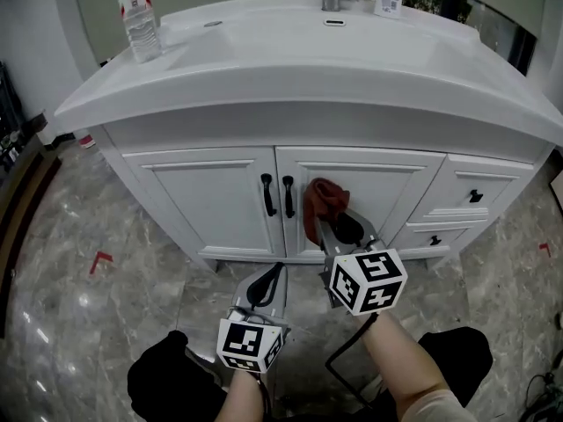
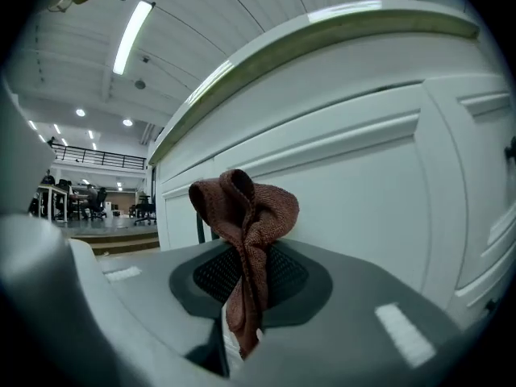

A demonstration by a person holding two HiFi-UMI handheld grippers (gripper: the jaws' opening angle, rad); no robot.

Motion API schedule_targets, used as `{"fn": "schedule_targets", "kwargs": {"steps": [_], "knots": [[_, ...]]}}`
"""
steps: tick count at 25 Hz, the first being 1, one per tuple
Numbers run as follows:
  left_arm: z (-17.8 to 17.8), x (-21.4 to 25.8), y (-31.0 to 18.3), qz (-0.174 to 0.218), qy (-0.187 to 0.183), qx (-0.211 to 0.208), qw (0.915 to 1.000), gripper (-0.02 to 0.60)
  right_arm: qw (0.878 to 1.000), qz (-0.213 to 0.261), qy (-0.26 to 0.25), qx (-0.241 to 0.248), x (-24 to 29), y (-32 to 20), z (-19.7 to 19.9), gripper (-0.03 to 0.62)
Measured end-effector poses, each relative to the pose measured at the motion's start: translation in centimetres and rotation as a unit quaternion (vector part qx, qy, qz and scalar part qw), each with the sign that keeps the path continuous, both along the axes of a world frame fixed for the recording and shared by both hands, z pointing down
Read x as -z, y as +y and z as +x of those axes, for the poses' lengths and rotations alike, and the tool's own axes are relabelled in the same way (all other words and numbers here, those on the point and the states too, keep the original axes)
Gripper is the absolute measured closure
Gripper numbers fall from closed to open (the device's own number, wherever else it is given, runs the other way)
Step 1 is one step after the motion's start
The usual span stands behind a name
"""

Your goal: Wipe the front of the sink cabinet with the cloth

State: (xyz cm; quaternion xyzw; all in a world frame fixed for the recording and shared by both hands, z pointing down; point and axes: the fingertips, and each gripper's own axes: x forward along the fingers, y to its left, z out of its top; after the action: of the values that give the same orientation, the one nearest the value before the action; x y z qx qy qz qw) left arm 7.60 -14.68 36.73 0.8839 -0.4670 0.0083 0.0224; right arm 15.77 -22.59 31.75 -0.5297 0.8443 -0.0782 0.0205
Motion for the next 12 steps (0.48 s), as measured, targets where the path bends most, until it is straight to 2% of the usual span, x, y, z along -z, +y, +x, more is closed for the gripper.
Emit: {"fn": "schedule_targets", "kwargs": {"steps": [5,12], "knots": [[-1.8,-0.5,0.1,-0.003,0.002,0.013,0.9999,0.580,1.000,-0.010,0.006,0.010,-1.4,-1.2,-2.6,0.502],[-0.9,-0.9,-0.1,-0.008,0.001,0.001,1.0000,0.580,0.999,-0.009,0.022,-0.021,-1.4,-2.2,-0.8,0.502]]}}
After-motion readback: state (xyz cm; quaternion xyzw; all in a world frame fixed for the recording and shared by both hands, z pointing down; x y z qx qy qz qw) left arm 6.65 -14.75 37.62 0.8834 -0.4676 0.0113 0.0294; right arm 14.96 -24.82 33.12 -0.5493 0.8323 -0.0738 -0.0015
